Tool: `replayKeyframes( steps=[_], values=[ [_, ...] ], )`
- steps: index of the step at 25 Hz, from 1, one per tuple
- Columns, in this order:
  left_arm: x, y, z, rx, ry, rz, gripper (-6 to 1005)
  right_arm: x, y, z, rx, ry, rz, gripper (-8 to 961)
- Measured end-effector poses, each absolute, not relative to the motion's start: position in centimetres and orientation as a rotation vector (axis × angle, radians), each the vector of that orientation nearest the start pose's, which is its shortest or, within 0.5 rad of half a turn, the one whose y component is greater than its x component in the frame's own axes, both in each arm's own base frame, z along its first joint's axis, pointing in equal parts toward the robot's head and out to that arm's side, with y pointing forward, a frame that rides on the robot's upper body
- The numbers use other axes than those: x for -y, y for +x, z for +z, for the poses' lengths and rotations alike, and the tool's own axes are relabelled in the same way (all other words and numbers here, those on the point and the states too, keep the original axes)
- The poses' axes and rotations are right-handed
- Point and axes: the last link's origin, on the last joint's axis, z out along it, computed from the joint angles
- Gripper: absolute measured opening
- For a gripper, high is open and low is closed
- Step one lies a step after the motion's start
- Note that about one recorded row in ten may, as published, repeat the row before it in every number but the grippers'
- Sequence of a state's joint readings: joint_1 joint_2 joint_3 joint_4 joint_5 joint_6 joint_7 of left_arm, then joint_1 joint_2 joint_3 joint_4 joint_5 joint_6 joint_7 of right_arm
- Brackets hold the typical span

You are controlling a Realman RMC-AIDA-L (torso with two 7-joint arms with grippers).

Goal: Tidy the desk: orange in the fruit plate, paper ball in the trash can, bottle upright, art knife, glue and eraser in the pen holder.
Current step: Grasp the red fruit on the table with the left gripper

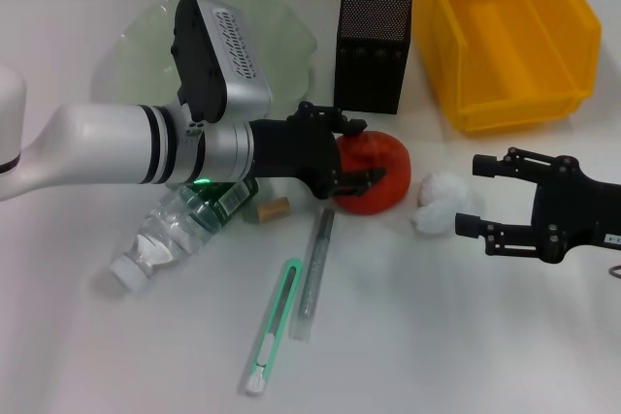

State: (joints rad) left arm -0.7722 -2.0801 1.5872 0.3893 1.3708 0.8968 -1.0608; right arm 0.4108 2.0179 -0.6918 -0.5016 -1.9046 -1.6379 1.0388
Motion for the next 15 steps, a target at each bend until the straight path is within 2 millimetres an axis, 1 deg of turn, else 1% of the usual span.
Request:
replayKeyframes(
  steps=[11,15],
  values=[
    [-37.64,-19.44,-11.21,0.086,-2.799,-0.328,493,-28.40,30.28,0.48,-0.414,-2.694,0.771,818],
    [-37.60,-19.42,-11.22,0.086,-2.801,-0.331,311,-28.41,30.28,0.50,-0.413,-2.694,0.770,818]
  ],
)
